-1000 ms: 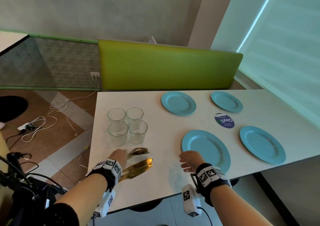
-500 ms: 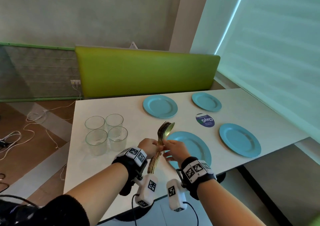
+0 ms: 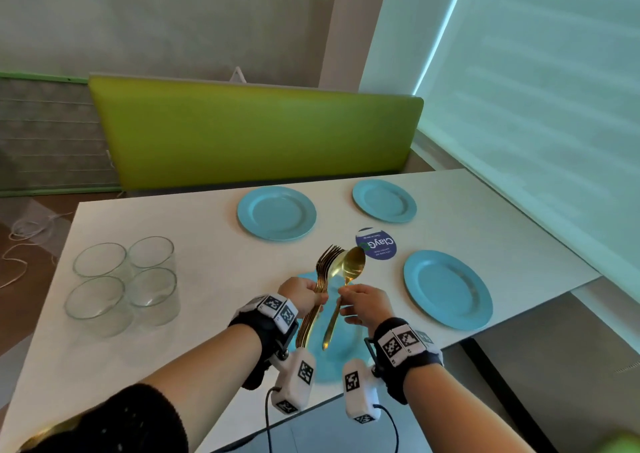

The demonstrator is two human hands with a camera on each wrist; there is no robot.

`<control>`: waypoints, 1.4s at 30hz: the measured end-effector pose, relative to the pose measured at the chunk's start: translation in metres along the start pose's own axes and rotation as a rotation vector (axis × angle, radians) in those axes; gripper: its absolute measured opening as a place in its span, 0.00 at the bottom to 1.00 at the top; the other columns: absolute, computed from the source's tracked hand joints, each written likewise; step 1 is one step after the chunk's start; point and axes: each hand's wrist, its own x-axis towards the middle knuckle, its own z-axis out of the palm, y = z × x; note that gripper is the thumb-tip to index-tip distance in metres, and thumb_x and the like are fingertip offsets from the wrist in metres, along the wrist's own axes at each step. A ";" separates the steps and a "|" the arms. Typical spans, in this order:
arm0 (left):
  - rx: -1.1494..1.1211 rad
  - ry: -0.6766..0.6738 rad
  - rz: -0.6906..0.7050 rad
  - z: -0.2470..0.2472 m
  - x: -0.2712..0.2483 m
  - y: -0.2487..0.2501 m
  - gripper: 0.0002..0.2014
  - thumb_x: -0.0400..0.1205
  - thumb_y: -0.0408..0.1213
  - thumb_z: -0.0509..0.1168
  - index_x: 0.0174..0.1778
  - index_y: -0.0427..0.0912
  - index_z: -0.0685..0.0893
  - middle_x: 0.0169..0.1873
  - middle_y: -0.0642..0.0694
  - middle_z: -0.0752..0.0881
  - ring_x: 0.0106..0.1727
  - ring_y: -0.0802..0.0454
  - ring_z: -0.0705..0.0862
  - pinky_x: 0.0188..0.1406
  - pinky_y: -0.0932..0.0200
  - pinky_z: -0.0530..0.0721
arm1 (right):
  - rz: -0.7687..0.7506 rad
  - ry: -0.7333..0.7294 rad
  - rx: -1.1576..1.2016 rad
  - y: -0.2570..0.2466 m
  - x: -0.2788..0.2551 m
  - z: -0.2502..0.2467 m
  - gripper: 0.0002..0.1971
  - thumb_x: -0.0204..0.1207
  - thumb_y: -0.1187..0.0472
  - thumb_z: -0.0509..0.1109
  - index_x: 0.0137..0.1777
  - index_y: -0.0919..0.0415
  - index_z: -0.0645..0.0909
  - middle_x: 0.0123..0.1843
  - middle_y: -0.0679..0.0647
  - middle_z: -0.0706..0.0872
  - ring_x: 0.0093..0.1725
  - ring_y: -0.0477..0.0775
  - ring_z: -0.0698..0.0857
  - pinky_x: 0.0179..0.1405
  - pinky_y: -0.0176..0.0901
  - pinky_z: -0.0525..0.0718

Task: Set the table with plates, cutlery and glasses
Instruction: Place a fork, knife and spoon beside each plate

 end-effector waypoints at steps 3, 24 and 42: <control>-0.048 0.065 -0.028 0.007 0.018 0.012 0.05 0.80 0.36 0.68 0.41 0.39 0.86 0.31 0.45 0.86 0.35 0.49 0.85 0.44 0.55 0.89 | 0.040 0.023 -0.107 0.006 0.029 -0.035 0.11 0.80 0.65 0.67 0.35 0.59 0.78 0.30 0.53 0.81 0.25 0.48 0.79 0.24 0.35 0.77; -0.155 0.376 -0.178 0.003 0.060 0.004 0.11 0.78 0.37 0.70 0.29 0.46 0.82 0.45 0.36 0.90 0.52 0.39 0.89 0.60 0.45 0.85 | 0.103 -0.082 -0.735 0.054 0.128 -0.075 0.14 0.77 0.63 0.66 0.59 0.66 0.85 0.43 0.56 0.84 0.31 0.49 0.77 0.37 0.40 0.83; -0.193 0.335 -0.187 -0.004 0.066 0.005 0.10 0.78 0.39 0.70 0.30 0.48 0.82 0.46 0.39 0.91 0.54 0.41 0.89 0.62 0.47 0.85 | -0.023 -0.074 -0.976 0.044 0.116 -0.062 0.11 0.77 0.58 0.65 0.32 0.51 0.74 0.57 0.59 0.89 0.58 0.60 0.87 0.60 0.45 0.84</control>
